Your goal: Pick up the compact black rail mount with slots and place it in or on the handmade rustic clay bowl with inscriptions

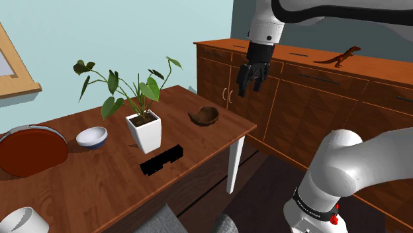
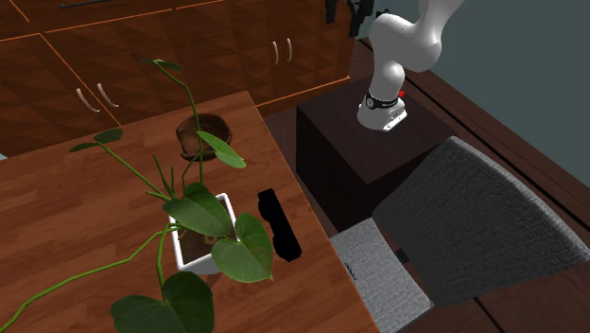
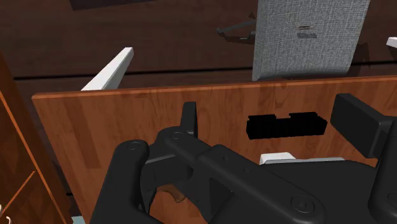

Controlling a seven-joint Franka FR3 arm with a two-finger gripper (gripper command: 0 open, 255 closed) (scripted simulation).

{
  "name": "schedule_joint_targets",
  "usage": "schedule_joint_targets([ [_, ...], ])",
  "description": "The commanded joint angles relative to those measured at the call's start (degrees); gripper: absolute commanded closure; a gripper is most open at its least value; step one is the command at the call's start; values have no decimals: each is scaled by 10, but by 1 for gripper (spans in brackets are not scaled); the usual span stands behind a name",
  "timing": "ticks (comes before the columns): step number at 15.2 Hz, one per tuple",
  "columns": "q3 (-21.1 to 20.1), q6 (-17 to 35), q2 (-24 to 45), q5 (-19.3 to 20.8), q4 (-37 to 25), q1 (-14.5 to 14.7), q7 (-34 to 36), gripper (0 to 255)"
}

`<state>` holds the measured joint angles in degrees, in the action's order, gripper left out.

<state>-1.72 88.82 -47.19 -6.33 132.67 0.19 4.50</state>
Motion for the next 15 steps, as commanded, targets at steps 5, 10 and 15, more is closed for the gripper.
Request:
schedule_joint_targets([
  [5, 15, 70, 64, 10, 12, 22, -76, 0],
  [10, 29, 151, 157, 17, 9, 48, -168, 0],
  [15, 37, 221, 258, 18, -14, 74, -257, 0],
])
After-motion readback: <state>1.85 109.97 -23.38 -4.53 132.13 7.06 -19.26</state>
